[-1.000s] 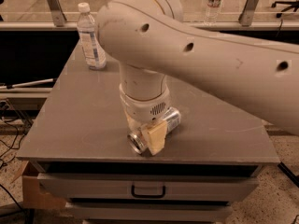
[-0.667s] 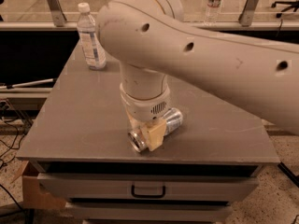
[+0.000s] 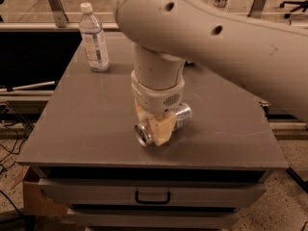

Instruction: Place redbull can upright

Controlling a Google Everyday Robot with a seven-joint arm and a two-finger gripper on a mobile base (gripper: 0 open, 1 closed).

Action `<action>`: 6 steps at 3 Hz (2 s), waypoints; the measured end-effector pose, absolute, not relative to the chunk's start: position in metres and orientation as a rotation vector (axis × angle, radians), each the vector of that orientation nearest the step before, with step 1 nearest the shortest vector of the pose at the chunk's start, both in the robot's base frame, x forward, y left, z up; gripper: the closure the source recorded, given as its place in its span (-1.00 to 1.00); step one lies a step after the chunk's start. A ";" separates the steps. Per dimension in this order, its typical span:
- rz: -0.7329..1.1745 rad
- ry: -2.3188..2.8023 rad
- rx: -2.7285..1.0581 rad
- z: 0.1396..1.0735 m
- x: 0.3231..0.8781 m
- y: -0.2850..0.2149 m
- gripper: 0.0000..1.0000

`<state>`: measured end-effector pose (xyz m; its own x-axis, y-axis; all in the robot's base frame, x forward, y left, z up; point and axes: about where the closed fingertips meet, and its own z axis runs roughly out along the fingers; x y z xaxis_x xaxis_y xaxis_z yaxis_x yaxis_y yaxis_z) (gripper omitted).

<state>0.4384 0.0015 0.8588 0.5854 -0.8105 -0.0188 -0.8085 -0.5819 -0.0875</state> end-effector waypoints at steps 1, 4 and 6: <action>0.033 1.375 -2.590 0.886 0.450 -0.003 1.00; 0.566 1.376 -2.127 0.928 0.470 0.010 1.00; 0.818 1.416 -1.809 0.926 0.490 0.018 1.00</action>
Offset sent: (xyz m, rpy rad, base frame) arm 0.0319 -0.0049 0.0890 0.5535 0.0769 -0.1354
